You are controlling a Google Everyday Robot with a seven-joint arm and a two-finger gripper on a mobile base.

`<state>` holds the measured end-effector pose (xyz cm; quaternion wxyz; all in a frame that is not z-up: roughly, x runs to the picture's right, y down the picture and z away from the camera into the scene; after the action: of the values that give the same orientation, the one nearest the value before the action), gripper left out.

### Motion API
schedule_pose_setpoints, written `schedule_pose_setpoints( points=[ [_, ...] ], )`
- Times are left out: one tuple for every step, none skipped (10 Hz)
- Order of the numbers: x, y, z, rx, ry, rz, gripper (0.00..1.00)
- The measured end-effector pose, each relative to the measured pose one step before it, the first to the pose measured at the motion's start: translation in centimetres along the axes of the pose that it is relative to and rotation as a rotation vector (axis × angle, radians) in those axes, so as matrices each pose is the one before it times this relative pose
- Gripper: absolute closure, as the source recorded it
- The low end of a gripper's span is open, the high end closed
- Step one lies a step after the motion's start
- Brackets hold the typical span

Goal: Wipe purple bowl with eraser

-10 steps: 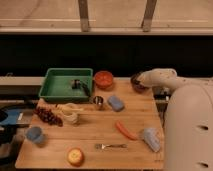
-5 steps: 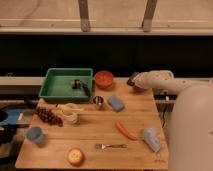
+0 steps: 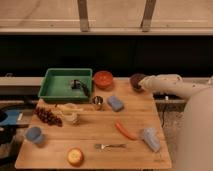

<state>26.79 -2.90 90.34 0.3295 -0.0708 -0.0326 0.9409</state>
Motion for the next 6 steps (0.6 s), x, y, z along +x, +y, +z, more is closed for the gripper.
schedule_pose_setpoints(
  points=[
    [-0.99, 0.095, 0.72, 0.01413, -0.01332, 0.01145, 1.0],
    [-1.125, 0.147, 0.785, 0.00959, -0.01006, 0.01371, 1.0],
    [-1.196, 0.077, 0.832, 0.00738, -0.00975, 0.01539, 1.0],
    [-0.749, 0.128, 0.534, 0.00325, -0.00606, 0.00956, 1.0],
    [-0.12, 0.623, 0.635, -0.00227, 0.0001, 0.00112, 1.0],
    [0.349, 0.693, 0.396, -0.00602, 0.00282, -0.00396, 1.0]
  ],
)
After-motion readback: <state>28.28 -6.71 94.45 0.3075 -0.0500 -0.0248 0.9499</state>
